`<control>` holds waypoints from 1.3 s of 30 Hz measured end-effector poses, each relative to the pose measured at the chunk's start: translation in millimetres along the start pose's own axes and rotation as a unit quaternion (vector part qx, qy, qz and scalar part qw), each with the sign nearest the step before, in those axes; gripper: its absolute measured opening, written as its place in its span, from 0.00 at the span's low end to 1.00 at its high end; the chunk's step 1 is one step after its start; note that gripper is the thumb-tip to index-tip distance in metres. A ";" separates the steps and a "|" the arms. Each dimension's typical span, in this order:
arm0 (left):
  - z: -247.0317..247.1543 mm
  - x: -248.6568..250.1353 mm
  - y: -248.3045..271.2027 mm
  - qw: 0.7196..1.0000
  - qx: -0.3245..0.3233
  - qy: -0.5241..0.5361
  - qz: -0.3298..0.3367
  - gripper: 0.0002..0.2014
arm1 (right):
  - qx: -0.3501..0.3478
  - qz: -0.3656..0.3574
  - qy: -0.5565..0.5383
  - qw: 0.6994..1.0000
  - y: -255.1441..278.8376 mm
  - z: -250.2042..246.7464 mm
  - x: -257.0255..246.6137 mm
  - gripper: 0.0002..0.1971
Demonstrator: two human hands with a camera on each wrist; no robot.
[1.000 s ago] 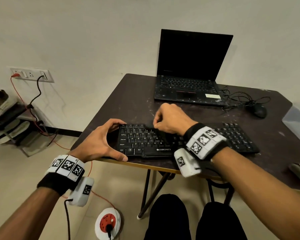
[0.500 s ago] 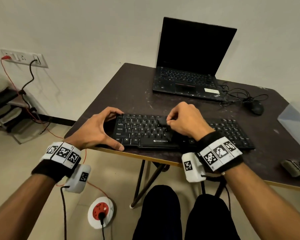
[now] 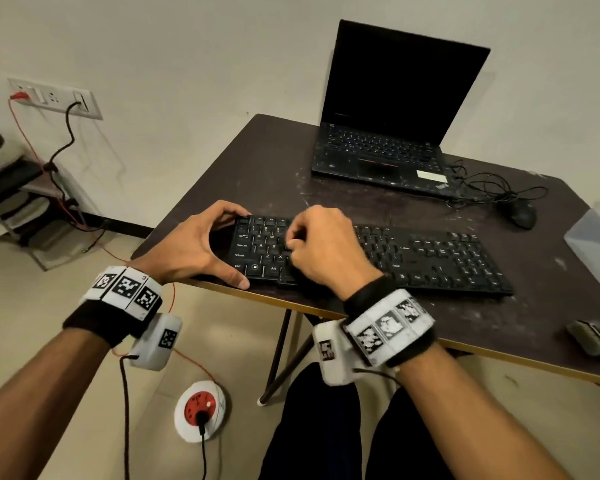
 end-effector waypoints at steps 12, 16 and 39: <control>0.4 0.8 0.1 1.000 0.000 -0.007 -0.003 0.53 | 0.002 0.000 -0.038 0.999 12.2 8.4 -3.9 0.07; -0.9 -0.9 1.7 1.000 0.004 -0.007 -0.007 0.54 | 0.020 0.027 -0.030 0.999 22.6 -4.1 17.8 0.06; -0.9 0.8 3.3 1.000 0.010 0.002 -0.017 0.55 | 0.028 -0.029 -0.053 0.998 43.7 25.2 -18.5 0.04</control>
Point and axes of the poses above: each hand's wrist, its own y-axis away from the middle knuckle, its own z-axis out of the palm, x = y × z, the point moved 7 cm from there along -y, towards the middle knuckle, and after that the axes turned 1 degree about -z, right-handed, at the moved point
